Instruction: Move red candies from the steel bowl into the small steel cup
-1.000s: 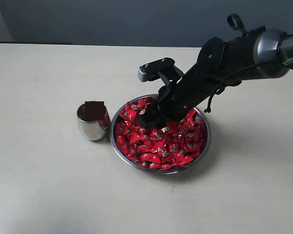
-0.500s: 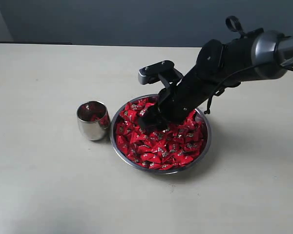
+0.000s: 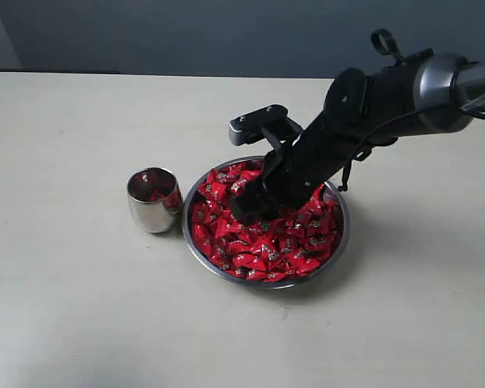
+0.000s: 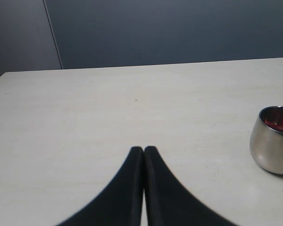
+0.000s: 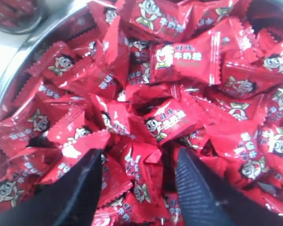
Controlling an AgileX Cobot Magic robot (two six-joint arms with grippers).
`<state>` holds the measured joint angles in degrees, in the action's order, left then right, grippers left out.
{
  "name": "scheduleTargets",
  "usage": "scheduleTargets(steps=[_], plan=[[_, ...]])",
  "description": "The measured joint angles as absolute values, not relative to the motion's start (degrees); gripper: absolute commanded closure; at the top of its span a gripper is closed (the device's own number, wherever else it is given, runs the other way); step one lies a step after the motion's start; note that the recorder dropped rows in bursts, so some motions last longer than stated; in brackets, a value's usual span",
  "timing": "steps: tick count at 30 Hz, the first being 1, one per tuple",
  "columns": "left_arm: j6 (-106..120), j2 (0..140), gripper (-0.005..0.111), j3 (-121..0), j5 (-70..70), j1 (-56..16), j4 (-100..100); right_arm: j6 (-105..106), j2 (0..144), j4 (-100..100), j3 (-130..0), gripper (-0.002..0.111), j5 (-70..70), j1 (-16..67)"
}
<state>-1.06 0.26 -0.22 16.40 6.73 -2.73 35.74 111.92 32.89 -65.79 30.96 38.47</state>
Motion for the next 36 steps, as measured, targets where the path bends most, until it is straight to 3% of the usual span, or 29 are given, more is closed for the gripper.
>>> scheduleTargets(steps=[36], plan=[[-1.06,0.26,0.106,-0.22,16.4,6.73,-2.73,34.73,113.47,31.25,-65.79,0.061,30.25,38.47]])
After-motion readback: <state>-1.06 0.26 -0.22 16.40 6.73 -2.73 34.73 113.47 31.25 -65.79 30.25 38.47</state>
